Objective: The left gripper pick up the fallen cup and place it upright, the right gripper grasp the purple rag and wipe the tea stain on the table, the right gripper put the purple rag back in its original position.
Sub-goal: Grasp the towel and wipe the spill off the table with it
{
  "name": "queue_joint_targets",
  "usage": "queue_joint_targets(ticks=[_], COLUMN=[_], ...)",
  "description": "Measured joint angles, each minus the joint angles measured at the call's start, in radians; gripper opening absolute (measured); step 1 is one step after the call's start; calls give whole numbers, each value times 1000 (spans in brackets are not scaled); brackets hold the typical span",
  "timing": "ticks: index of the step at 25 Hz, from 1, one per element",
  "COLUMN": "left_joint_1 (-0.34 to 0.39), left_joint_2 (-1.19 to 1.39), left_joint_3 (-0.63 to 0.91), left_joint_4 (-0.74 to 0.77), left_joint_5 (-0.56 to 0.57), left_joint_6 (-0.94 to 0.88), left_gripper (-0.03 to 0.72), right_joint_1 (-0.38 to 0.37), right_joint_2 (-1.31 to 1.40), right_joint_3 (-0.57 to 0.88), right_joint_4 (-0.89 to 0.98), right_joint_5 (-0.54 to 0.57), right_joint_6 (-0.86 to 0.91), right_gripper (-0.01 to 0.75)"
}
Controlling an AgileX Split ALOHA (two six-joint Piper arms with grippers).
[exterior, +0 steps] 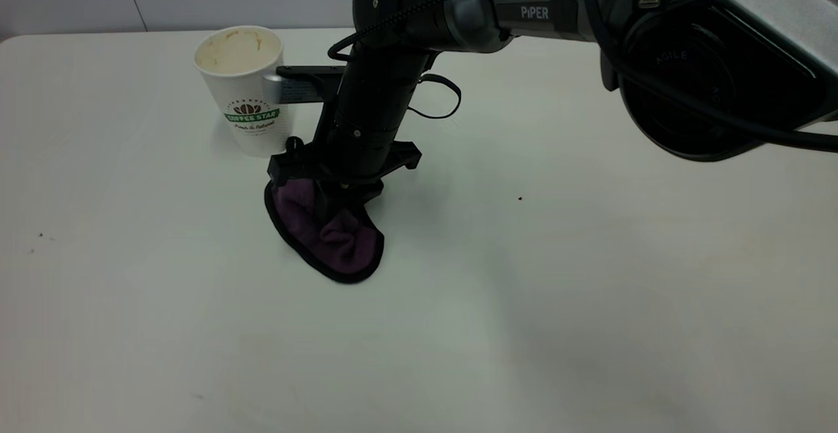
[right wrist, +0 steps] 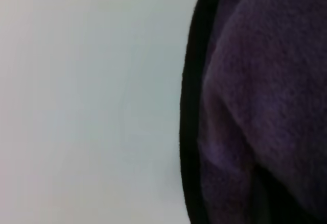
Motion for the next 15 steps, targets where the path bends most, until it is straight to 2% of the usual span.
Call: queue_joint_targets(ticks=[8, 15], left_joint_1=[0, 0], left_joint_2=[0, 0], left_joint_3=[0, 0], left_joint_4=[0, 0], left_joint_5=[0, 0], left_joint_6=[0, 0], left_gripper=[307, 307], right_joint_1=[-32, -161], right_joint_2=[-8, -16], right_joint_3=[-8, -12], right_joint_4=[-164, -289], right_joint_5=[130, 212], right_joint_6=[113, 182], right_gripper=[103, 104])
